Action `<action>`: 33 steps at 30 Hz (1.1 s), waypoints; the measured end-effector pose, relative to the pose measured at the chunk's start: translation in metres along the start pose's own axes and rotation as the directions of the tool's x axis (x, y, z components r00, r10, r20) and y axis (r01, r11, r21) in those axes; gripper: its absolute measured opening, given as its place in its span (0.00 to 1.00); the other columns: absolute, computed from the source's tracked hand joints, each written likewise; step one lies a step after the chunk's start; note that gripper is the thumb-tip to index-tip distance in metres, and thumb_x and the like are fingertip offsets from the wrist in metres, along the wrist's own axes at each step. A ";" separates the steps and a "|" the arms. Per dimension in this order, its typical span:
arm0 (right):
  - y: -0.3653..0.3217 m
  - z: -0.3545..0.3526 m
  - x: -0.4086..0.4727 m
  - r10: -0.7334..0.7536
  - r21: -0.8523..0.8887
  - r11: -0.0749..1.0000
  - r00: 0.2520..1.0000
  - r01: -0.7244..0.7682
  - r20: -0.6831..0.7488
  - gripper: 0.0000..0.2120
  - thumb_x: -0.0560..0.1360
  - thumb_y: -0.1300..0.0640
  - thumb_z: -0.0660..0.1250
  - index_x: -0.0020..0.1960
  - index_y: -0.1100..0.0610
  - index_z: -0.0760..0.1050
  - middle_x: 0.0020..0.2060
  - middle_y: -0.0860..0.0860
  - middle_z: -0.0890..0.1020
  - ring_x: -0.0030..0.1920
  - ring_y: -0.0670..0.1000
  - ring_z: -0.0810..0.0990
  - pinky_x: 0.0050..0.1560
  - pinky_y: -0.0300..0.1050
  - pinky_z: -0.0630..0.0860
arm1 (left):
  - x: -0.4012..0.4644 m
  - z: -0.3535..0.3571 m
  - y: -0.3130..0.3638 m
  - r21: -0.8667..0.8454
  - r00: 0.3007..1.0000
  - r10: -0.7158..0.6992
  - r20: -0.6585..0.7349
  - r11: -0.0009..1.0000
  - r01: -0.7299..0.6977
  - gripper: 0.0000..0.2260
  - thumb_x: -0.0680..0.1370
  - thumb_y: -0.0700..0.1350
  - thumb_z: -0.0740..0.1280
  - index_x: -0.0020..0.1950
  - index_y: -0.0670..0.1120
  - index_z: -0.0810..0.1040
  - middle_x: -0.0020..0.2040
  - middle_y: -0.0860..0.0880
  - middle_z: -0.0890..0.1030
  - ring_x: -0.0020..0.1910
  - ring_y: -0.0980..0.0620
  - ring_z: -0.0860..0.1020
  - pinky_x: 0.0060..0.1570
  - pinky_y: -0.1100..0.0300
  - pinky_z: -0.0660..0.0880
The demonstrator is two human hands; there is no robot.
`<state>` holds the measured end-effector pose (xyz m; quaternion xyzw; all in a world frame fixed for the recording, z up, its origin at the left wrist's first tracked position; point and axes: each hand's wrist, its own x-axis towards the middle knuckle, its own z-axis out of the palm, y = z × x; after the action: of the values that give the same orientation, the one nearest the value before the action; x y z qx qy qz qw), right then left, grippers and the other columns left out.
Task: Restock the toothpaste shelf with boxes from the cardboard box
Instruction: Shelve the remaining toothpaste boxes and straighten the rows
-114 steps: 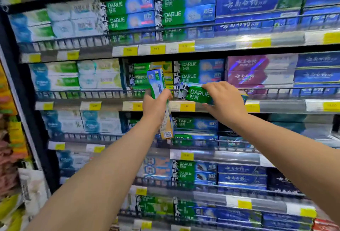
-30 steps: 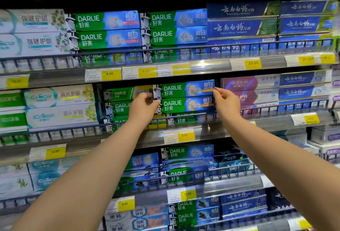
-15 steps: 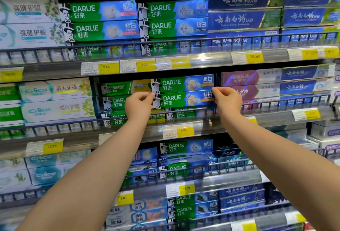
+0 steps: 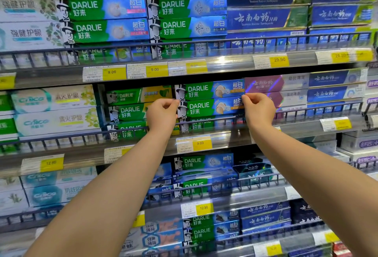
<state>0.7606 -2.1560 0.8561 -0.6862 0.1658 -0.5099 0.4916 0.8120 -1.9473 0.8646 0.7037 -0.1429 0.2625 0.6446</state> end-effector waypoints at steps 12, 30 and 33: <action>0.045 -0.016 -0.066 0.021 0.101 0.995 0.999 -0.026 0.047 0.14 0.75 0.56 0.64 0.36 0.49 0.62 0.32 0.45 0.69 0.34 0.47 0.68 0.37 0.40 0.64 | -0.079 0.024 -0.022 -0.113 0.998 -0.044 0.038 0.992 0.048 0.06 0.75 0.44 0.69 0.47 0.49 0.71 0.41 0.54 0.73 0.36 0.58 0.74 0.45 0.48 0.80; 0.349 -0.302 -0.255 0.718 -0.401 0.671 0.682 -0.623 0.141 0.15 0.76 0.56 0.64 0.33 0.56 0.65 0.26 0.51 0.69 0.30 0.49 0.67 0.33 0.41 0.65 | -0.452 0.180 -0.194 0.338 0.438 -0.815 0.379 0.562 0.755 0.03 0.79 0.39 0.60 0.52 0.44 0.71 0.49 0.44 0.74 0.41 0.49 0.75 0.25 0.64 0.74; 0.392 -0.373 -0.260 0.798 -0.498 0.556 0.595 -0.666 0.096 0.16 0.76 0.53 0.65 0.32 0.55 0.66 0.27 0.50 0.72 0.33 0.52 0.71 0.39 0.45 0.66 | -0.517 0.214 -0.194 0.368 0.328 -0.875 0.355 0.453 0.812 0.07 0.79 0.37 0.59 0.44 0.49 0.70 0.45 0.46 0.73 0.37 0.51 0.73 0.28 0.62 0.71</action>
<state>0.4355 -2.3366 0.3844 -0.7091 0.4632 -0.0924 0.5235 0.5321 -2.2032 0.4102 0.7535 0.0992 -0.2940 0.5796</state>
